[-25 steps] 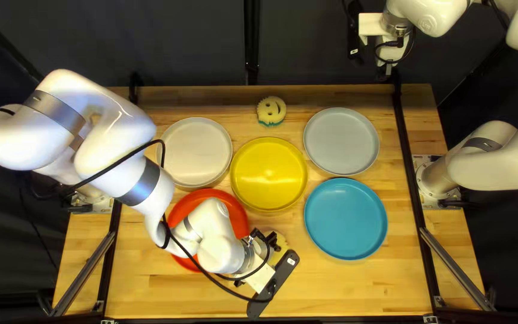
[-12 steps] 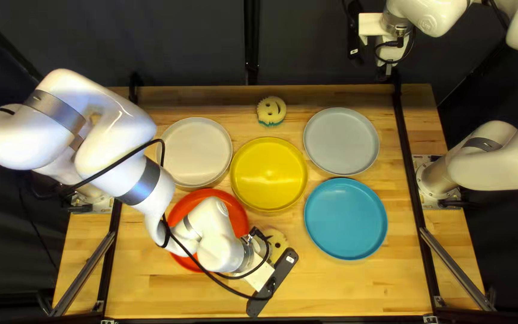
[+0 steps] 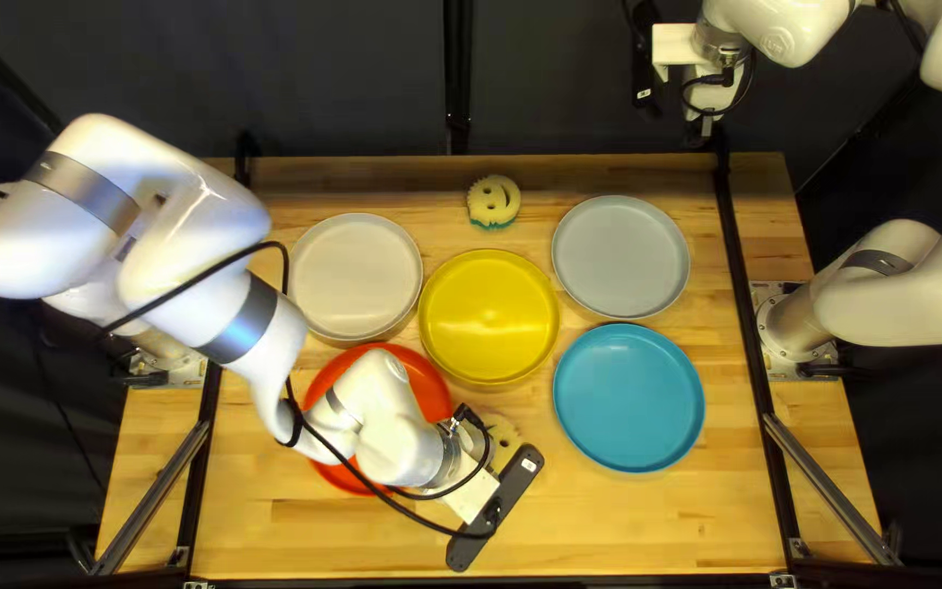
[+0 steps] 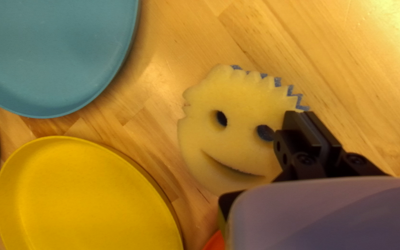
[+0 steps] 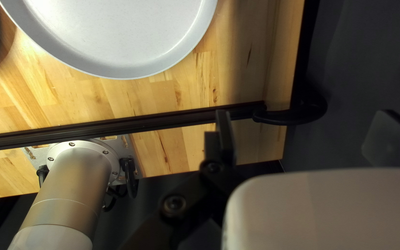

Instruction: Pick up sponge and scrub the plate

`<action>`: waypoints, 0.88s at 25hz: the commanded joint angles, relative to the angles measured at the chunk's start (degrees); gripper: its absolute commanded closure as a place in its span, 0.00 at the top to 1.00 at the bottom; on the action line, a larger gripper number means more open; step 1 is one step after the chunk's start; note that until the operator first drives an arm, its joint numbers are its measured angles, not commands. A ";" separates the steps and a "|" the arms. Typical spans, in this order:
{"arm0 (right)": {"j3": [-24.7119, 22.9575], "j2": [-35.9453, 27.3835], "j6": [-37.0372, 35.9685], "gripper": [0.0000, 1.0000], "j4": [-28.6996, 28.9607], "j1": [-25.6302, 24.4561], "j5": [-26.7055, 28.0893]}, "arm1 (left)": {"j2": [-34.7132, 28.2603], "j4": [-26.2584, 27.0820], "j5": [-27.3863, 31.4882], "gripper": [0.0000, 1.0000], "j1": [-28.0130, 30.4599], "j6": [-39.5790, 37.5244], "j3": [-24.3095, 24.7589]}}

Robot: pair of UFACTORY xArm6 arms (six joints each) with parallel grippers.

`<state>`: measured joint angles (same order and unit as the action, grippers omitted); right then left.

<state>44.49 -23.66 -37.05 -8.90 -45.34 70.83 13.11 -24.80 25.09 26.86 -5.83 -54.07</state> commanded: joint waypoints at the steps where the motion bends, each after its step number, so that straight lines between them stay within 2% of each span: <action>1: 0.00 0.00 0.00 1.00 0.00 0.00 0.00 | -5.93 1.97 4.60 0.00 1.46 -0.32 3.45; 4: 0.00 0.00 0.00 1.00 0.00 0.00 0.00 | -9.31 2.60 7.62 0.00 2.47 -1.35 5.28; 9: 0.00 0.00 0.00 1.00 0.00 0.00 0.00 | -12.62 2.93 9.07 0.00 4.34 -4.82 9.10; 22: 0.00 0.00 0.00 1.00 0.00 0.00 0.00 | -13.90 5.00 2.87 0.00 6.14 -9.56 16.76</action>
<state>44.49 -23.66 -37.05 -8.90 -45.34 70.83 -0.94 -20.13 29.25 33.00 -14.98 -38.06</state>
